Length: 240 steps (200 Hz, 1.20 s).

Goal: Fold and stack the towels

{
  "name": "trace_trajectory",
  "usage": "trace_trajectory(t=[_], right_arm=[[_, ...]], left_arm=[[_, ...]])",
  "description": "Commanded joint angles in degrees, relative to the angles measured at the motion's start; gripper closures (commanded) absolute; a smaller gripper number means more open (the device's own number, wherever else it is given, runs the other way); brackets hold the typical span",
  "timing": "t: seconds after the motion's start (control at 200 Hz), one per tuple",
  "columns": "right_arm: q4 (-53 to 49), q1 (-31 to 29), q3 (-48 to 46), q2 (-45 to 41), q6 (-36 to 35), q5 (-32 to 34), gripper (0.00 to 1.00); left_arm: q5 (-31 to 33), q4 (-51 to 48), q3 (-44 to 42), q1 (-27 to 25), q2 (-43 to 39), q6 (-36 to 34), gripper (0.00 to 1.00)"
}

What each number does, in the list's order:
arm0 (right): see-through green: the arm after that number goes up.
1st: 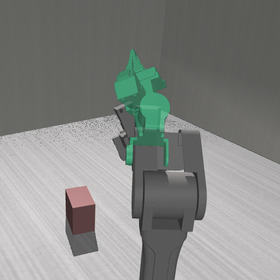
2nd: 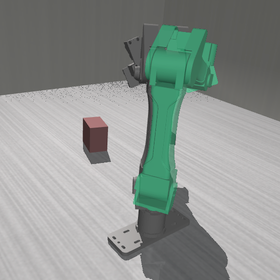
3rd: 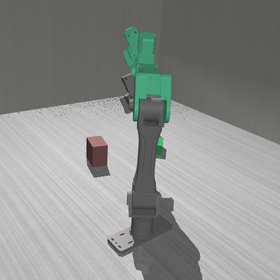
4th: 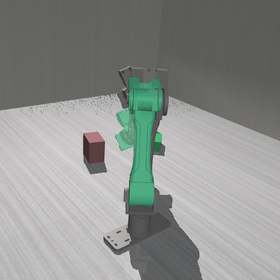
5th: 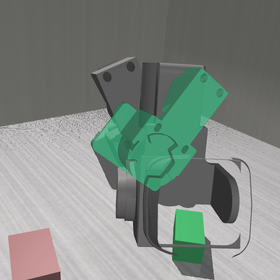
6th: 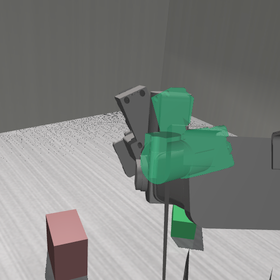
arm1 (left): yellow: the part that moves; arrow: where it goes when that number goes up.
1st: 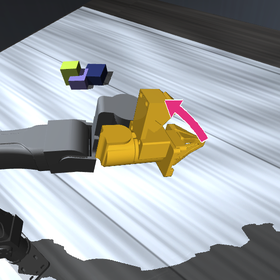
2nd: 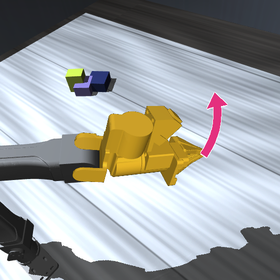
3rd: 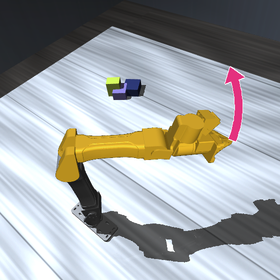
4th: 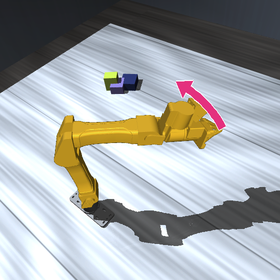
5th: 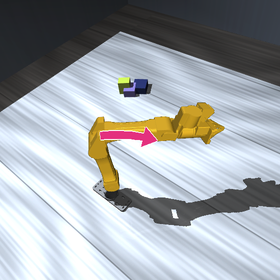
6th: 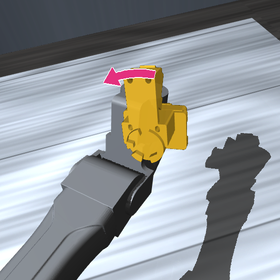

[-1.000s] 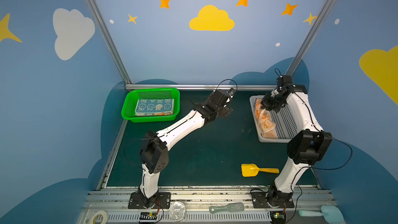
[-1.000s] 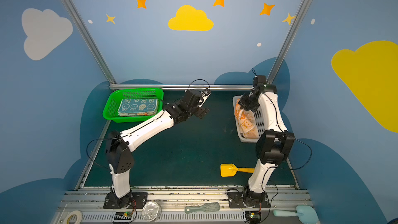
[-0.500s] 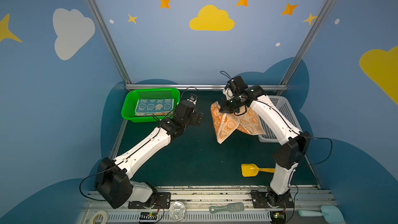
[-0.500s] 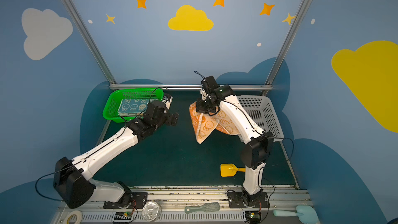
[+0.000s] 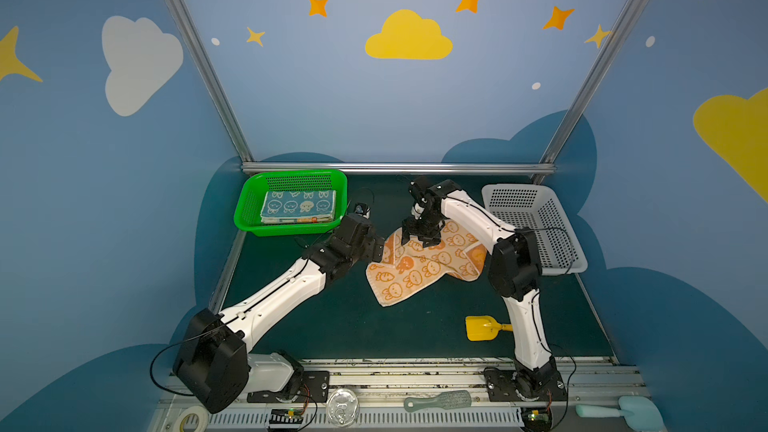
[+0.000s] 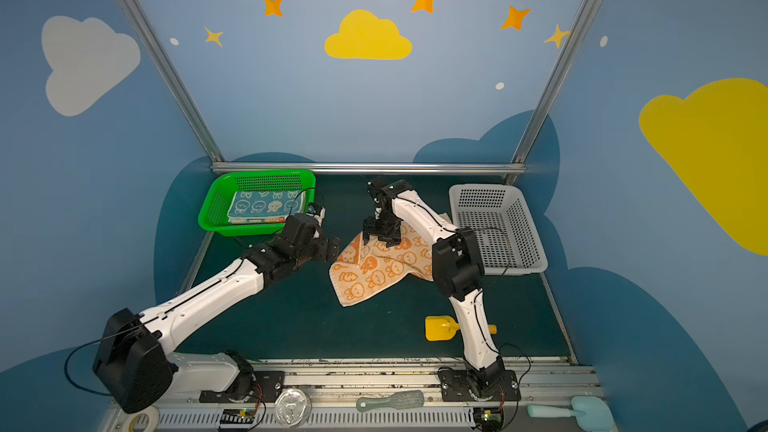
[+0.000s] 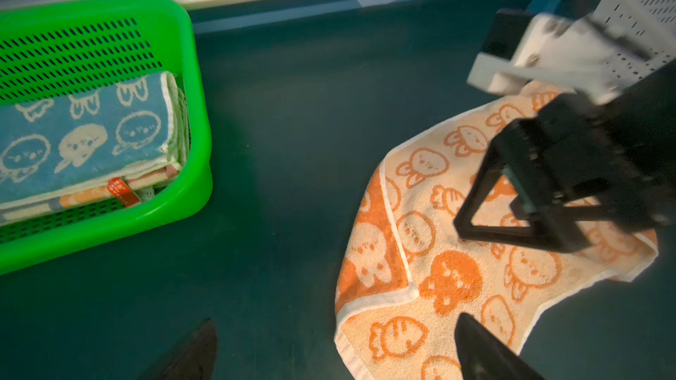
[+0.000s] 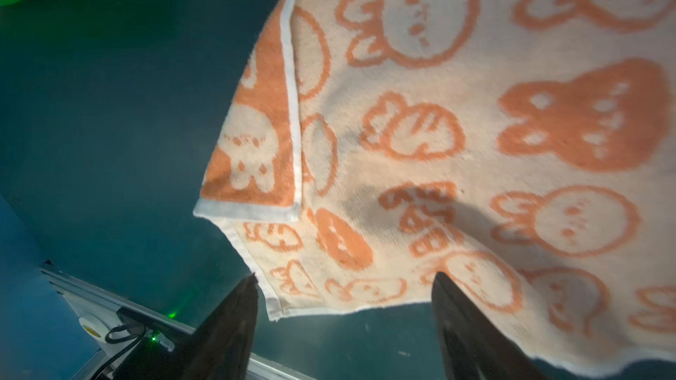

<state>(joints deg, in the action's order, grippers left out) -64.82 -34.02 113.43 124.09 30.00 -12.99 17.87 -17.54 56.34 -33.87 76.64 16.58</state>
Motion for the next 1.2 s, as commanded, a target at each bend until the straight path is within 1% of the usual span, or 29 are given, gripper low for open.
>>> trace_trajectory(t=[0.0, 0.09, 0.155, 0.21, 0.275, 0.416, 0.576, 0.716, 0.811, 0.946, 1.066, 1.196], right_arm=[[0.1, 2.0, -6.1, -7.3, -0.8, 1.3, 0.18], [4.0, 4.1, -15.9, -11.2, -0.7, 1.1, 0.15], [7.0, 6.3, -22.5, -13.3, -0.4, -0.5, 0.15], [8.9, 7.9, -26.8, -14.6, -0.2, -1.8, 0.15], [9.9, 9.2, -30.6, -15.6, -0.4, -1.0, 0.15], [11.0, 11.4, -34.6, -15.9, -1.0, 0.1, 0.15], [10.9, 12.9, -32.9, -11.4, -1.6, 1.8, 0.15], [8.9, 14.2, -26.3, -3.5, -1.8, 3.1, 0.15], [6.4, 14.8, -19.5, 2.4, -2.2, 4.1, 0.15], [3.2, 15.3, -9.4, 9.3, -2.2, 3.1, 0.15], [-2.4, 15.4, 4.7, 17.4, -2.9, 2.8, 0.15], [-11.6, 15.4, 26.6, 27.8, -3.9, 2.6, 0.15]], left_arm=[[-3.8, 1.0, 0.3, 0.1, 2.2, 1.9, 0.00], [-8.3, 0.9, 2.0, 0.1, 5.8, 2.8, 0.00], [-12.3, 1.3, 3.5, 0.0, 8.8, 3.4, 0.00], [-14.3, 1.4, 4.9, -0.4, 11.5, 4.4, 0.00], [-16.1, 1.5, 6.4, -0.8, 14.7, 5.1, 0.00], [-18.2, 0.7, 10.1, -2.8, 21.6, 5.3, 0.00], [-18.8, -0.9, 13.5, -4.5, 27.4, 5.4, 0.00], [-18.3, -2.7, 13.2, -4.5, 28.6, 6.1, 0.00], [-17.9, -2.8, 11.4, -4.5, 27.0, 6.1, 0.00], [-16.7, -4.2, 10.3, -4.1, 24.2, 6.1, 0.00], [-18.4, -4.6, 10.0, -4.0, 22.2, 6.8, 0.00], [-18.1, -5.4, 9.9, -3.6, 20.7, 6.6, 0.00]])
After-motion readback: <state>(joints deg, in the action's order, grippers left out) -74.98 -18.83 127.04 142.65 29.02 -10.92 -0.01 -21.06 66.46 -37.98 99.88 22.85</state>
